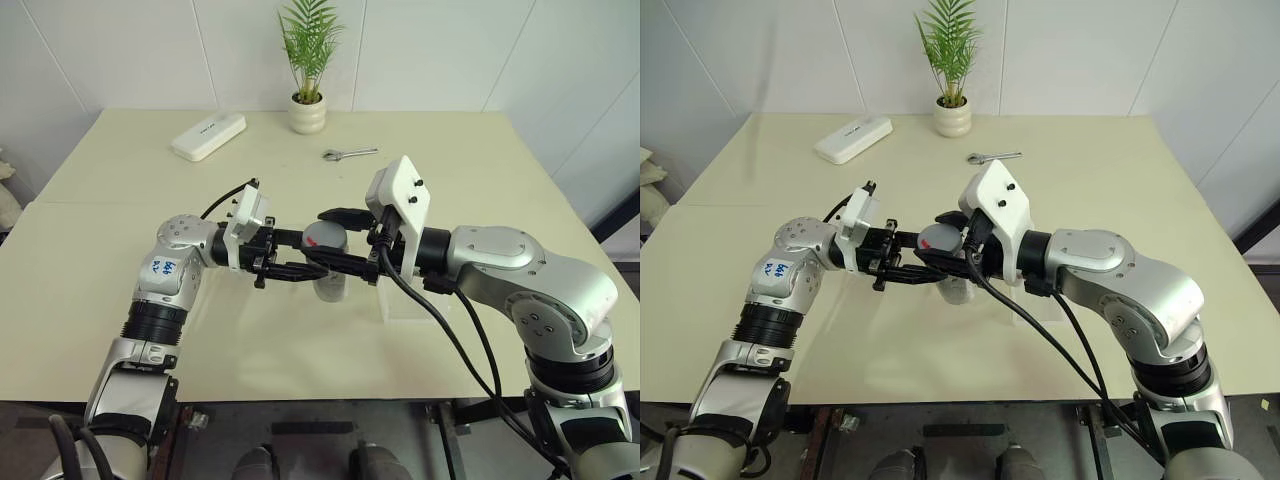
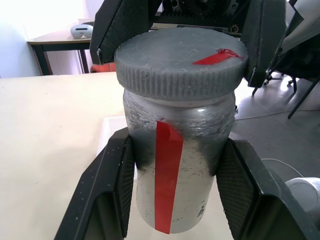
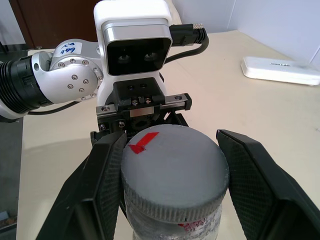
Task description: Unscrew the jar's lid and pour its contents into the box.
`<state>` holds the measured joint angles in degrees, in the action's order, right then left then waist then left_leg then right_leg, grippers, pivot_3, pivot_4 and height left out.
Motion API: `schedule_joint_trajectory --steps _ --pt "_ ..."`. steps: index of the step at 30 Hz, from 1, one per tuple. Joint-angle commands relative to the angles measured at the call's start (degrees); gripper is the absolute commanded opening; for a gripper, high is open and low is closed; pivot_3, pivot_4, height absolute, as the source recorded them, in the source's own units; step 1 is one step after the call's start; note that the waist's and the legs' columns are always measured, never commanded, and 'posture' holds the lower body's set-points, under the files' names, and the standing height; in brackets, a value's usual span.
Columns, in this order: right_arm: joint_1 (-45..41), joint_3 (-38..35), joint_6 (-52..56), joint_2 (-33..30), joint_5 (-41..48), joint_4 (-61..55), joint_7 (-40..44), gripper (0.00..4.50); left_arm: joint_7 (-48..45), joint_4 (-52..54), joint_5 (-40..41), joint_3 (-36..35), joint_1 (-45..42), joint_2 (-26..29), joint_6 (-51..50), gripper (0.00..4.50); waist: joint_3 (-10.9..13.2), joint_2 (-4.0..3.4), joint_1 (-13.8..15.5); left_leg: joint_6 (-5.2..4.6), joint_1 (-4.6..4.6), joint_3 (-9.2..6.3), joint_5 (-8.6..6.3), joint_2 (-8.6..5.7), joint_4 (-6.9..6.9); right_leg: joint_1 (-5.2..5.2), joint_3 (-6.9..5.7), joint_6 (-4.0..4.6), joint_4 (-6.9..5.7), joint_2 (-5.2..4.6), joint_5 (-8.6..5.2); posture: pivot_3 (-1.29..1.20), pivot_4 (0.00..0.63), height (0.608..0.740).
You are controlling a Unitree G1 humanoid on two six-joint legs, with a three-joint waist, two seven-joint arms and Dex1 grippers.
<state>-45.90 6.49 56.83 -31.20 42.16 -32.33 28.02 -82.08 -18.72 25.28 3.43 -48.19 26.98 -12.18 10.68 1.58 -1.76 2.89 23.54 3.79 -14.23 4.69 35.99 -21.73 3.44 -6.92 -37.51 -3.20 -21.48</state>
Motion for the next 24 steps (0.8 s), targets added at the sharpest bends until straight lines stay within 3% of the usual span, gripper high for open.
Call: schedule_joint_trajectory --steps 1,24 --pt "-1.7 -3.0 -2.9 -0.5 -2.8 -0.7 -1.5 2.55 -3.7 0.6 -0.6 1.9 0.0 1.2 -0.4 1.96 0.0 0.00 0.0 0.00 0.00 0.00 0.00 0.00 0.00 0.00 0.00 0.00 0.00 0.00 0.00 0.00 0.150 0.740" --pt "3.9 -1.8 -2.0 4.4 -3.3 -3.5 -7.3 2.55 -3.0 0.8 -0.8 1.4 -1.0 2.8 -1.3 1.96 0.0 0.00 0.0 0.00 0.01 0.00 0.00 0.00 0.01 -0.01 0.00 0.00 -0.01 0.00 0.00 0.00 0.150 0.740"
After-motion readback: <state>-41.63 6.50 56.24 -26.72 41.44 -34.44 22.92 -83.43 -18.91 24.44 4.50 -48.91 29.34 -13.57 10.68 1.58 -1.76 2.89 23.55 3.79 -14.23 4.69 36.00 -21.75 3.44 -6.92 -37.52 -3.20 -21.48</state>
